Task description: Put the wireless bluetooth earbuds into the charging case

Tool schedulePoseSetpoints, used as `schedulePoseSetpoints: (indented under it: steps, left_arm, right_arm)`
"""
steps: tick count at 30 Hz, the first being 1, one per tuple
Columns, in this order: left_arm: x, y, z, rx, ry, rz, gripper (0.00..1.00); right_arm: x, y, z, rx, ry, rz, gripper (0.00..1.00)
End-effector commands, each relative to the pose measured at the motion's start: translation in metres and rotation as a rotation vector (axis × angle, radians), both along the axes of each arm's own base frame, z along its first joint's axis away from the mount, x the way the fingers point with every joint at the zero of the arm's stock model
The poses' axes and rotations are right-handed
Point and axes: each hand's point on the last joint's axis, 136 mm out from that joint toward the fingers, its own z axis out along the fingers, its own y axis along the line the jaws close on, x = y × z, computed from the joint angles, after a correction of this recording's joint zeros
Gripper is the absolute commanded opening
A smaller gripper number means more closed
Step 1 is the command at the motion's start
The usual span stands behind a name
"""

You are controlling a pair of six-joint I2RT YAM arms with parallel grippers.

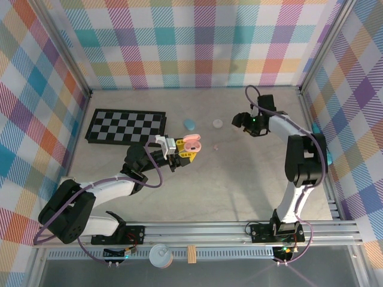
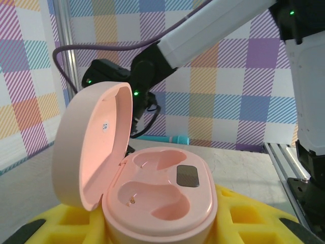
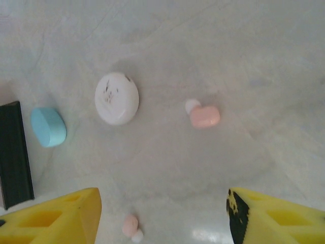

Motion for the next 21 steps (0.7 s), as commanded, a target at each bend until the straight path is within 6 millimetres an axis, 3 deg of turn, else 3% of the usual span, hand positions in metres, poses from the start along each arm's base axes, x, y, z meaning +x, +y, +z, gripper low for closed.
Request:
schedulePoseSetpoints:
  steps: [1, 8, 21]
  left_arm:
    - [-0.005, 0.005, 0.007, -0.007, -0.048, -0.003, 0.31]
    - [-0.004, 0.005, 0.007, -0.004, -0.049, 0.000, 0.31]
    - [-0.004, 0.005, 0.005, -0.001, -0.047, -0.004, 0.31]
  right_arm:
    - [0.008, 0.002, -0.009, 0.070, 0.081, -0.055, 0.61]
    - [0.017, 0.008, -0.031, 0.177, 0.172, -0.164, 0.43]
    - [0.026, 0.004, -0.054, 0.216, 0.209, -0.215, 0.35]
